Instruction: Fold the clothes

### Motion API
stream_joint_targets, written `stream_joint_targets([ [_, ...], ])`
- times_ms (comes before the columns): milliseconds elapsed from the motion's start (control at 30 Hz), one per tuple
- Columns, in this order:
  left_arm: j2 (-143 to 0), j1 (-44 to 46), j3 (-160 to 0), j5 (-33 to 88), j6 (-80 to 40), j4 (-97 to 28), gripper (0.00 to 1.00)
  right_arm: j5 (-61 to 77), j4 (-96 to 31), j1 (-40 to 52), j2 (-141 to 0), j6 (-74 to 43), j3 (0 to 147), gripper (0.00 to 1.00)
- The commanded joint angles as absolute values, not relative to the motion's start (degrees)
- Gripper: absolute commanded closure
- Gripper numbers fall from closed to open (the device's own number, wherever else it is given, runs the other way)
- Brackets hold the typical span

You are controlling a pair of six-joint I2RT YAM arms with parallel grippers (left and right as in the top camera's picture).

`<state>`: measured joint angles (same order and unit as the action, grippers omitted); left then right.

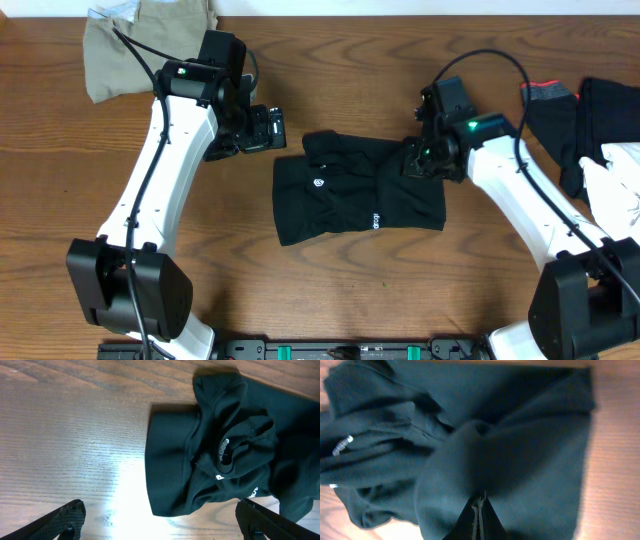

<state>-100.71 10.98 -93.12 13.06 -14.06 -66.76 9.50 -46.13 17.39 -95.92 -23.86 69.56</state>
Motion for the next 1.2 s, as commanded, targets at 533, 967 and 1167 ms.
stream_joint_targets([
  [533,-100.4,11.0,-93.0,12.4,-13.5,-67.0,0.02,18.7,-18.1,17.6,-109.8,-25.2,59.3,0.99],
  [967,-100.4,10.9,-93.0,12.4,-13.5,-66.9,0.02,18.7,-35.8,17.0,-89.4,-25.3,62.8,0.98],
  [1167,-100.4,11.0,-93.0,12.4,-13.6,-67.0,0.02,18.7,-41.6,18.4,-89.9,-25.5,61.8,0.98],
])
